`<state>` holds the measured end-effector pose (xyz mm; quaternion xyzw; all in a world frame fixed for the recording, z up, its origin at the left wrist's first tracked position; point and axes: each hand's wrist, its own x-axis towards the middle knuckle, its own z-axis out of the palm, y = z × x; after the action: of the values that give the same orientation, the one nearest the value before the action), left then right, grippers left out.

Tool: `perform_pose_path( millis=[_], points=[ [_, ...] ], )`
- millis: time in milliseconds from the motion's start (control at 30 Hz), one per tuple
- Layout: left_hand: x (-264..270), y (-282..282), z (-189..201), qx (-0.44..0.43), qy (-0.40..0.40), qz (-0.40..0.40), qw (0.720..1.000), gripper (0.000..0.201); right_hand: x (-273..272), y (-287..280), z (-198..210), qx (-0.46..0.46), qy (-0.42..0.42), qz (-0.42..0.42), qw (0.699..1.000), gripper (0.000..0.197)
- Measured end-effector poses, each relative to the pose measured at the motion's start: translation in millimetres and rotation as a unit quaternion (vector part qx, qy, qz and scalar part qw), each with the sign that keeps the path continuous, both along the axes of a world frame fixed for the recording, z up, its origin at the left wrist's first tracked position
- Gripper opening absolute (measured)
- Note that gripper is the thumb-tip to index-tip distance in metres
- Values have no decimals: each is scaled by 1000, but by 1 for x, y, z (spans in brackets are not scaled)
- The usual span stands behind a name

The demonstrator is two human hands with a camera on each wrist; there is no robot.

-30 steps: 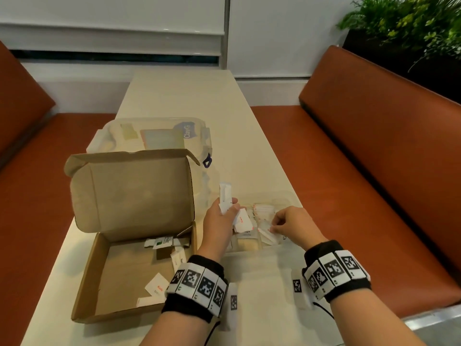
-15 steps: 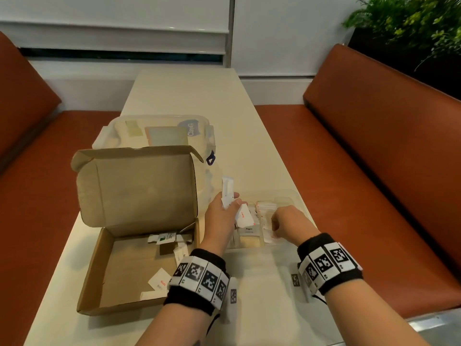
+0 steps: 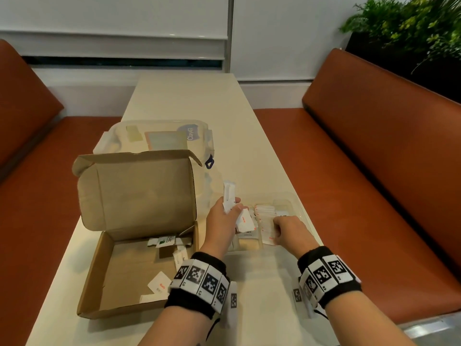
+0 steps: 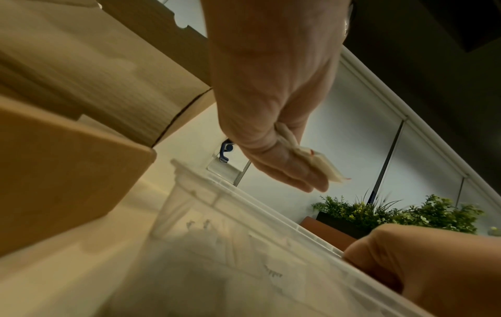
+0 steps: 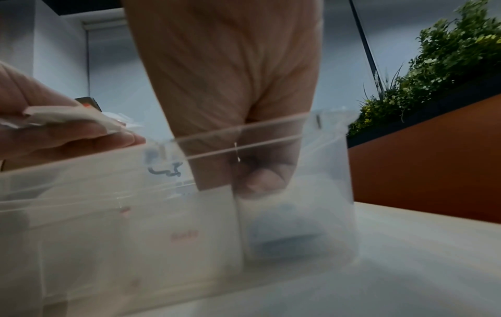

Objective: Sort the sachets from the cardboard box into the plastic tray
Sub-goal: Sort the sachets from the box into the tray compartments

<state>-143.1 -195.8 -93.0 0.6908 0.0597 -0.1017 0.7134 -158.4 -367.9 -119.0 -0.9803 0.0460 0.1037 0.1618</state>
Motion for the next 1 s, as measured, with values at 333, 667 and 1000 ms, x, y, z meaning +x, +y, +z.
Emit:
perform_pose_path(
  millis=[333,667,1000],
  points=[
    [-2,0,4,18,-19,7,1000,21,0,15,29,216,-147,-54,964,21],
    [-3,0,8,-12,-26,26,999,16,2,35,45,518,-19,-107,849,33],
    [-2,-5,9,-90,21,35,995,14,2,24,39,645,-71,-198,734,9]
  ],
)
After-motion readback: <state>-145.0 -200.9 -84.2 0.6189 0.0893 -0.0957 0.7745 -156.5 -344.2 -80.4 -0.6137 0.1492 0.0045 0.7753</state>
